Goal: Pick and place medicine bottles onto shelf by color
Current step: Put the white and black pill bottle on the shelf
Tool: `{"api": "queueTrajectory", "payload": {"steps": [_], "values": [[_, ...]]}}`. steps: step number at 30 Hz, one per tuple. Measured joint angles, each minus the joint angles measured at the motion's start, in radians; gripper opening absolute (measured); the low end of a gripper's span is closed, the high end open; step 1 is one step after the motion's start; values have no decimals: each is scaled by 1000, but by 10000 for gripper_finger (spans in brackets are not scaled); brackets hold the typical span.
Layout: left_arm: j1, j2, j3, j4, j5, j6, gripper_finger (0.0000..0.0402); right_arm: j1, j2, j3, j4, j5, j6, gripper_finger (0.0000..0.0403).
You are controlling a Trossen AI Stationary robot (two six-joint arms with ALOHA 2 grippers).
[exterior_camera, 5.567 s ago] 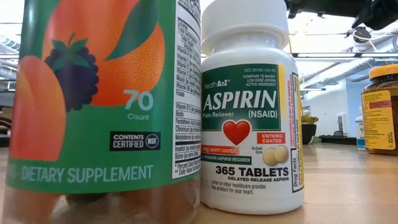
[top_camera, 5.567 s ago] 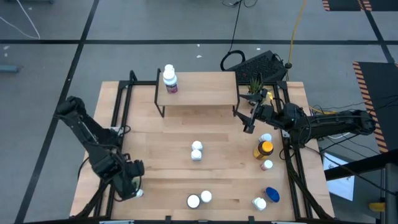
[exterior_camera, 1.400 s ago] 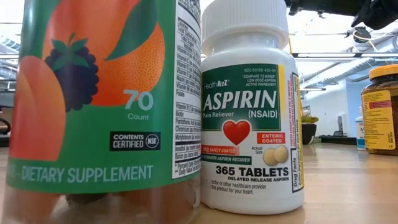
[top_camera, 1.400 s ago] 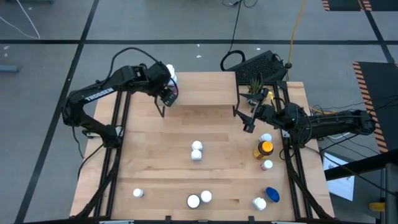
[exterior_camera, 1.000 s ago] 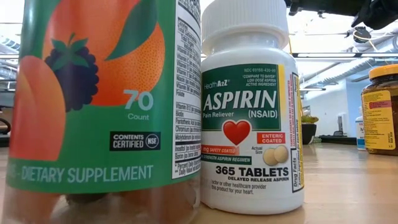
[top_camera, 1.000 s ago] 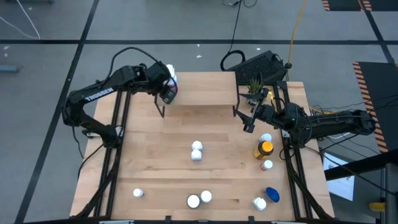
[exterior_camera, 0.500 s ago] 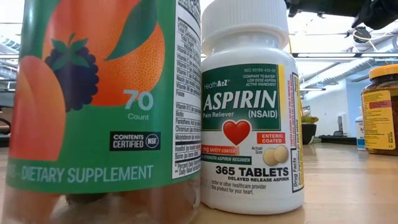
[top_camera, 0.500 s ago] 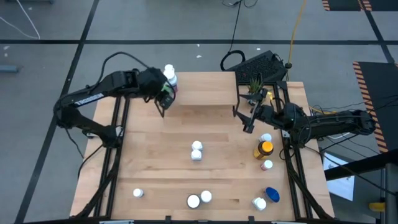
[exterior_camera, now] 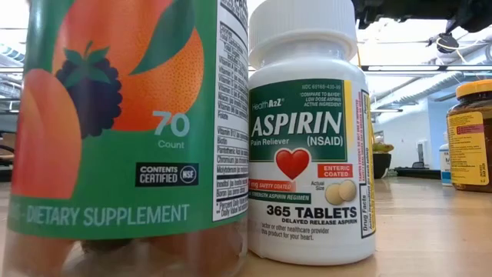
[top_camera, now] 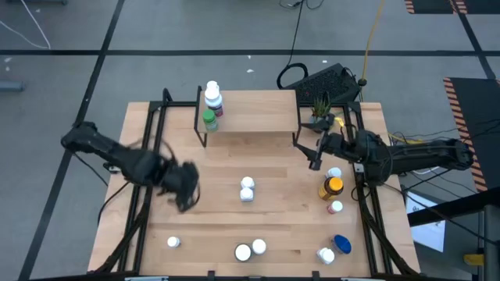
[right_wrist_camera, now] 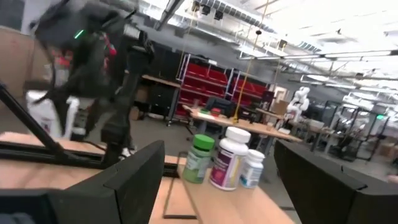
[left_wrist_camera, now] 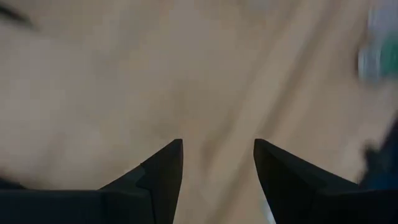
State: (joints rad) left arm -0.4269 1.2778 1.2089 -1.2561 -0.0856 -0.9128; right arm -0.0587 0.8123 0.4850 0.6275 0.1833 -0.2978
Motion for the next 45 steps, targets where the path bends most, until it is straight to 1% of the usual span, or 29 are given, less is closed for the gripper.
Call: {"api": "queueTrajectory", "payload": {"steps": [4, 8, 10, 12, 15, 17, 20, 22, 26, 29, 32, 35, 38, 40, 43, 45], "values": [[-174, 0, -128, 115, 107, -181, 200, 17, -26, 0, -20, -1, 50, 299], [-304, 0, -219, 266, 122, -302, 200, 28, -29, 0, -20, -1, 55, 299], [-349, 0, -262, 343, 108, -316, 200, 28, -29, 0, -22, -1, 45, 299], [-385, 0, -304, 410, 87, -296, 200, 27, -29, 0, -31, 2, 33, 299], [-426, 1, -360, 486, 90, -293, 200, 26, -29, 0, -38, 31, 5, 299], [-442, 1, -387, 525, 102, -337, 200, 26, -29, 0, -39, 54, -8, 299], [-457, 1, -412, 586, 131, -439, 200, 26, -29, 0, -41, 56, -22, 299], [-466, 1, -416, 613, 138, -509, 200, 26, -29, 0, -38, 56, -26, 299], [-466, 1, -416, 660, 142, -596, 200, 26, -29, 0, -34, 56, -25, 299], [-466, 15, -416, 658, 141, -627, 200, 26, -29, 0, -34, 56, -27, 299], [-470, 40, -416, 604, 133, -595, 200, 26, -29, 0, -34, 55, -33, 299], [-470, 51, -413, 509, 85, -562, 200, 26, -29, 0, -34, 52, -51, 299], [-469, 55, -418, 427, 55, -562, 200, 26, -29, 0, -23, 52, -61, 299], [-464, 54, -416, 442, 13, -563, 200, 26, -29, 0, -11, 52, -64, 299], [-453, 54, -416, 468, -95, -590, 200, 26, -29, 0, -2, 51, -80, 299], [-444, 54, -415, 501, -151, -581, 200, 26, -29, 0, -2, 51, -86, 299]]}}
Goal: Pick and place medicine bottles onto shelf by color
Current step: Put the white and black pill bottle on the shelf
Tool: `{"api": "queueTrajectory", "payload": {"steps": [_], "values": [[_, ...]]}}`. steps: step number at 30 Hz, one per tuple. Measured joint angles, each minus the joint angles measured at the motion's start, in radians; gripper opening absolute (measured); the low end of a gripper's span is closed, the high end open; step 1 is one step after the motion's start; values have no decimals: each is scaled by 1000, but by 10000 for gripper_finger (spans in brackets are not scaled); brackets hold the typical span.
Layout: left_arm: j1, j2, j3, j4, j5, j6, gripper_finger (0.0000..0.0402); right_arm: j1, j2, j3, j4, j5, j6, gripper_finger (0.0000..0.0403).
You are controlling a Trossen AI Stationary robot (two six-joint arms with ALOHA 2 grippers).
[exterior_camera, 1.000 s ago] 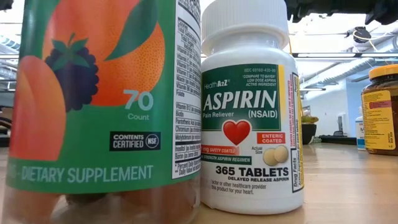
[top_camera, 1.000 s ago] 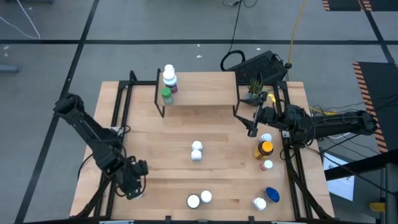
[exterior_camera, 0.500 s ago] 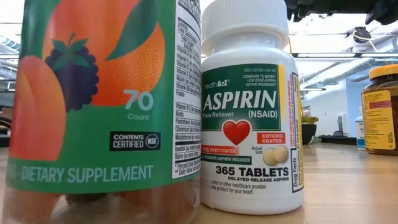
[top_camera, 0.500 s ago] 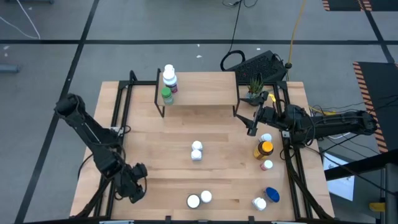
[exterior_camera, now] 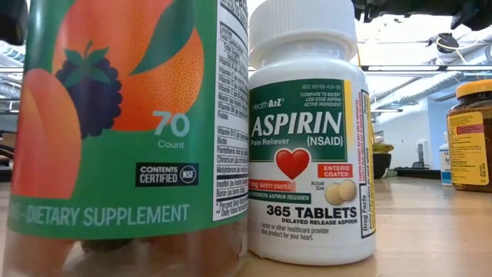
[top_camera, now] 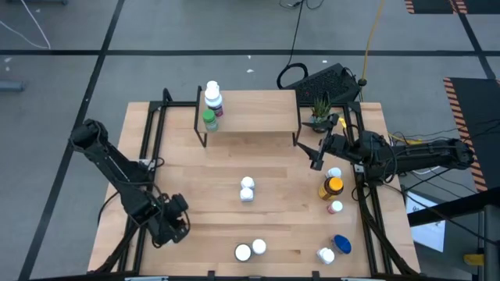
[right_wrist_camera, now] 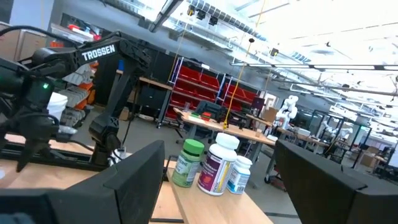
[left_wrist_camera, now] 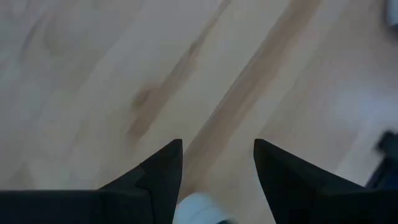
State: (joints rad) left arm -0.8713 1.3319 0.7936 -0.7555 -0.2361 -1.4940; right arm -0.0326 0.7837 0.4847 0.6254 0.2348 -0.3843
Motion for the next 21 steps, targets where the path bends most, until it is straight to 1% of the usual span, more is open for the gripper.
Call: {"api": "queueTrajectory", "payload": {"steps": [2, 5, 9, 15, 16, 19, 21], "values": [[10, 0, 0, 7, -29, 25, 200, 0, 0, 0, 2, 0, -5, 299], [25, 0, 0, 7, -29, 53, 200, 0, 0, 0, 6, 0, -6, 299], [43, 0, 0, -3, -14, 49, 200, 0, 0, 0, 12, 0, -6, 299], [71, 0, 0, -10, 112, 51, 200, 0, 0, 0, 30, -1, -6, 299], [72, 0, 0, -10, 147, 53, 200, 0, 0, 0, 31, -1, -6, 299], [68, 0, 0, -21, 294, 58, 200, 0, 0, 0, 29, -1, -14, 299], [58, 0, 0, -68, 351, 32, 200, 0, 0, 0, 30, -1, -18, 299]]}}
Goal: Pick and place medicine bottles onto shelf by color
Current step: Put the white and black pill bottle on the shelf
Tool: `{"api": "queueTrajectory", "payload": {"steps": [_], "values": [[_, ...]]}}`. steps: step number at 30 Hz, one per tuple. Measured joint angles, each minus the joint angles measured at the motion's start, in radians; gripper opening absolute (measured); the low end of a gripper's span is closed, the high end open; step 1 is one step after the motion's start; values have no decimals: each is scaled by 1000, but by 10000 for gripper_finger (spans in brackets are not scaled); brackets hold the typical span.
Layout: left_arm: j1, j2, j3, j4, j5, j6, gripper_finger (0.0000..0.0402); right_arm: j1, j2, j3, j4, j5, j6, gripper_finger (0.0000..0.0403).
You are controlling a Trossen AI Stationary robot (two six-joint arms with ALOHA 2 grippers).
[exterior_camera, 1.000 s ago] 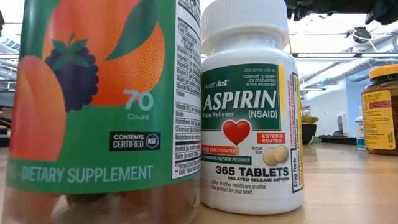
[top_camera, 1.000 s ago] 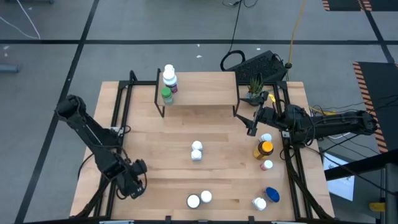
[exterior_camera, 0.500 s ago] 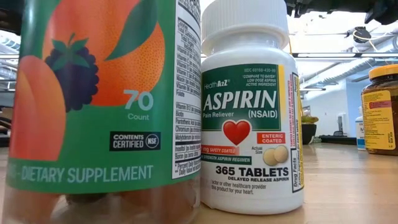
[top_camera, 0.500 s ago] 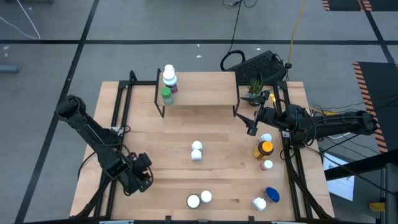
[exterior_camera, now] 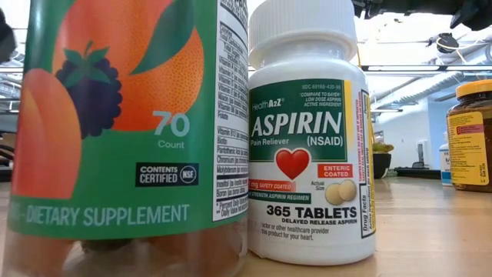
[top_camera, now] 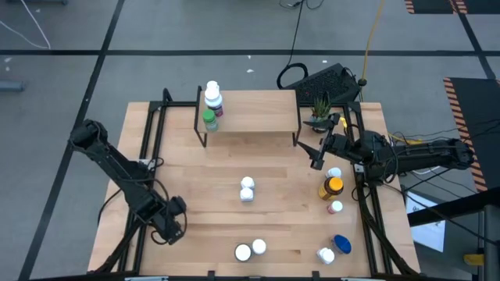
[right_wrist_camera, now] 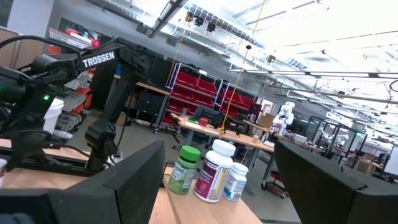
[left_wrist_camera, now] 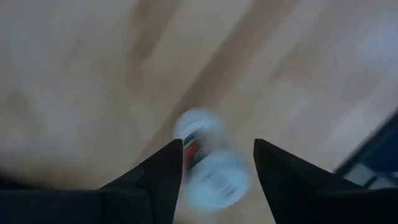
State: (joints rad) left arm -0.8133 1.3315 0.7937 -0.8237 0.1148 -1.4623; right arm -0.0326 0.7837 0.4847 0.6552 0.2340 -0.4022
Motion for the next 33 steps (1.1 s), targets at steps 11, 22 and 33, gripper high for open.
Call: {"api": "queueTrajectory", "payload": {"steps": [11, 22, 33], "values": [[-48, 53, 0, 6, 37, -123, 200, 0, 0, 0, -1, 0, -3, 299], [-54, 109, 1, 15, 61, -126, 159, 0, 0, 0, 6, -3, 14, 299], [2, 106, 13, 10, -222, 30, 173, 0, 80, 0, 82, -184, 110, 299]]}}
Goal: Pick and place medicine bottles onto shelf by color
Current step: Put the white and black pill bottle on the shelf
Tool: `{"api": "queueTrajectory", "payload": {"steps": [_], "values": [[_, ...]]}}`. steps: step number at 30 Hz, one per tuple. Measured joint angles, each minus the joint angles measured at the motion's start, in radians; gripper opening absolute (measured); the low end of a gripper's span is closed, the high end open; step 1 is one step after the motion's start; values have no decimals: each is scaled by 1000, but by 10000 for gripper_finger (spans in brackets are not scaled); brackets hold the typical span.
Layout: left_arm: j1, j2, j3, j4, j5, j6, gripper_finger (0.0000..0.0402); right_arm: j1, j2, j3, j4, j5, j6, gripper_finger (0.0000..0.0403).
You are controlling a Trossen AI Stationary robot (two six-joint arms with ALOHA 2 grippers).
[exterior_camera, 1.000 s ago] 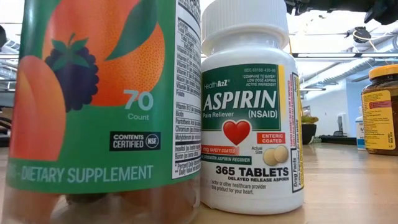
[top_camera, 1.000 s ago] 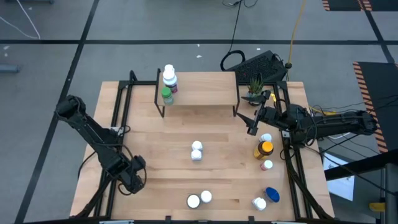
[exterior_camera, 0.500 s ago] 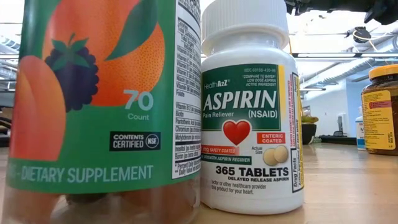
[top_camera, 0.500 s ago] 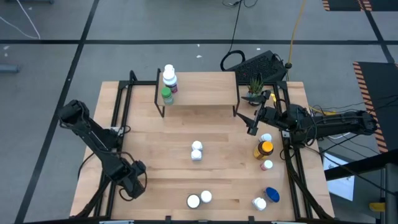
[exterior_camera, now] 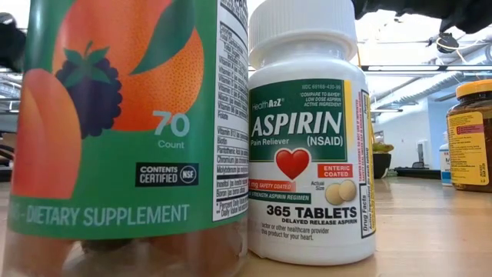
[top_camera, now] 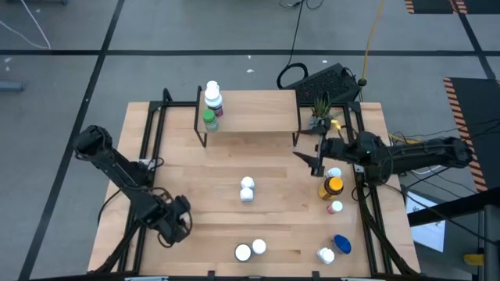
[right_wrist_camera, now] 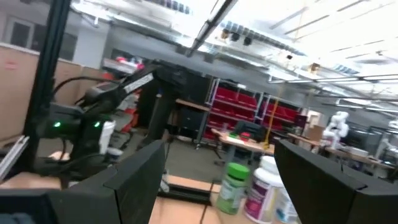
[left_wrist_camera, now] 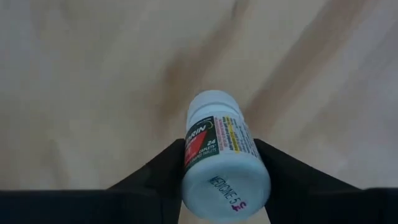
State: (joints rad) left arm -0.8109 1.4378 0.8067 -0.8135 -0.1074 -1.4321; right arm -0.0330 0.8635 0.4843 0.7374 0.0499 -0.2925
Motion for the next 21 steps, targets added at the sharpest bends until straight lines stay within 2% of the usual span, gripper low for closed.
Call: {"api": "queueTrajectory", "payload": {"steps": [5, 9, 12, 15, 18, 21], "values": [[60, 0, 47, 17, -245, 142, 156, 0, 103, 0, 49, -4, -45, 299], [117, 0, 63, 171, -401, 303, 153, 2, 185, 13, 52, -63, -64, 299], [160, 0, 62, 335, -425, 451, 165, 21, 249, 63, 35, -145, -55, 299], [197, 0, 63, 484, -429, 583, 168, 66, 314, 118, -12, -163, -97, 299], [222, 0, 63, 618, -459, 712, 160, 115, 365, 147, -47, -146, -236, 299], [246, 0, 63, 728, -492, 809, 156, 168, 396, 147, -45, -103, -442, 299]]}}
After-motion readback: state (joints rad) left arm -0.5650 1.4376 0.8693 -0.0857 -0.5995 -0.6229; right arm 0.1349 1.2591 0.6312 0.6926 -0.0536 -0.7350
